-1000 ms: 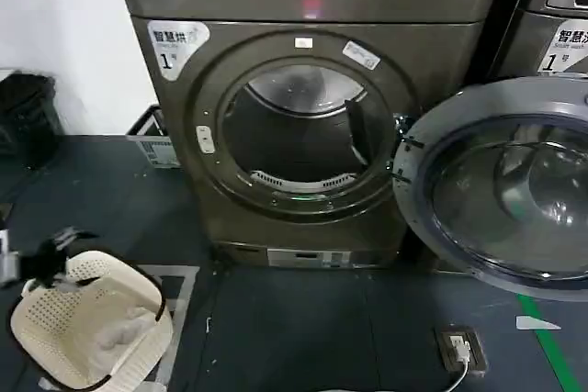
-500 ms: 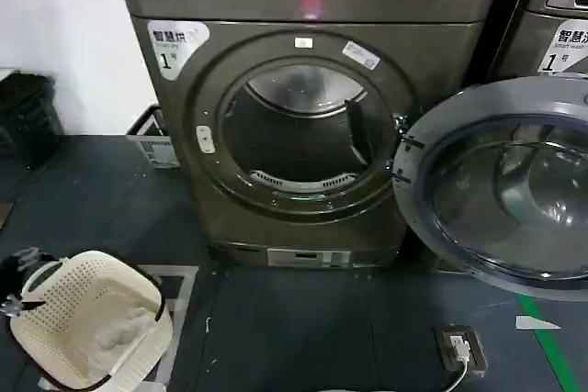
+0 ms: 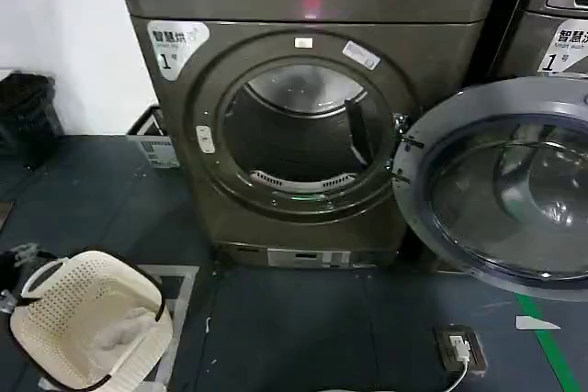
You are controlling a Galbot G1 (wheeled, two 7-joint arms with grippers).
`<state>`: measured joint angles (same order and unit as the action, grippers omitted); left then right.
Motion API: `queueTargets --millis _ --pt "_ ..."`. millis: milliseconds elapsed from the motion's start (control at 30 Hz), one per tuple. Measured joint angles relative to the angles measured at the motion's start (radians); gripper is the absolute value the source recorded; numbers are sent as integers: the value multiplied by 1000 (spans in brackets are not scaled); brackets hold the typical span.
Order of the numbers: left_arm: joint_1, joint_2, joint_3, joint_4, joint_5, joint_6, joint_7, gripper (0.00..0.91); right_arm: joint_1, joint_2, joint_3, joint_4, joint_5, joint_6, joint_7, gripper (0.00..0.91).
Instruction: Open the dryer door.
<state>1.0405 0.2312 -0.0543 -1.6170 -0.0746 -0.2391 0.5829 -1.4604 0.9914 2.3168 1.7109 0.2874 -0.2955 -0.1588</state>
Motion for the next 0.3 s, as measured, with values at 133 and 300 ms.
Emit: queueTargets --millis 133,300 --pt "3 -5 -13 -6 -2 0 22 907 -7 -1 13 -17 -16 16 3 907" --pt "1 -6 -24 0 7 -11 30 907 -10 -1 19 -18 -27 21 5 907"
